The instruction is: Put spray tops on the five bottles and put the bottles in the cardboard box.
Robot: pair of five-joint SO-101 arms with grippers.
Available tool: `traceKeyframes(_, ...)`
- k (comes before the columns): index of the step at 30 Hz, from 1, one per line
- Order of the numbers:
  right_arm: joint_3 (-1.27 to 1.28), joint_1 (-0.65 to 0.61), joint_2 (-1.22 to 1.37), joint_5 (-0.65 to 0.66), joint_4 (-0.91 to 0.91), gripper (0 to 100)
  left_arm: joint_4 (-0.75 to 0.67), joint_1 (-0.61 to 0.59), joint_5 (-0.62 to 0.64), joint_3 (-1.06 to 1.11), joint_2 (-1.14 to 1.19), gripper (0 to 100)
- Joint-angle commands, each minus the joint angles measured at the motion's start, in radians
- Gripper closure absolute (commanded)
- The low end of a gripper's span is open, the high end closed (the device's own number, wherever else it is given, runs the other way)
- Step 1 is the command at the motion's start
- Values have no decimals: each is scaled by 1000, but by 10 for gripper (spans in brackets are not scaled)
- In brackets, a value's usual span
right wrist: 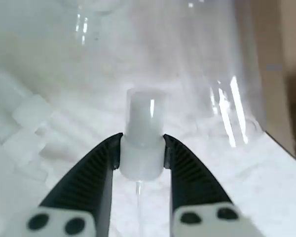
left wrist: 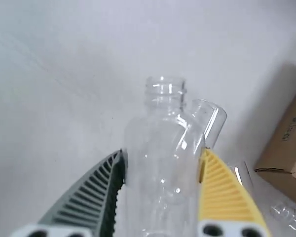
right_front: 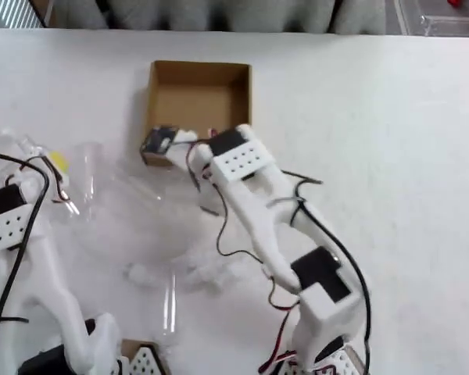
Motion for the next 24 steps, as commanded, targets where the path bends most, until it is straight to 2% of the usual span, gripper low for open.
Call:
traceKeyframes(1, -26, 87, -166, -48, 77, 982, 106, 53, -11, -46, -47, 978)
traceKeyframes(5, -23, 194, -262, -84, 165, 982, 180, 140, -123, -51, -171, 978)
traceKeyframes(11, 137, 334, -440, -87, 199, 982, 173, 291, -183, 35, -395, 978)
traceKeyframes(16, 304, 430, -659, -89, 183, 982, 173, 541, -264, 86, -539, 978)
traceKeyframes(22, 407, 490, -897, -91, 188, 978, 172, 906, -250, 91, -654, 978)
traceKeyframes(24, 416, 516, -957, -91, 183, 978, 170, 966, -255, 106, -668, 978)
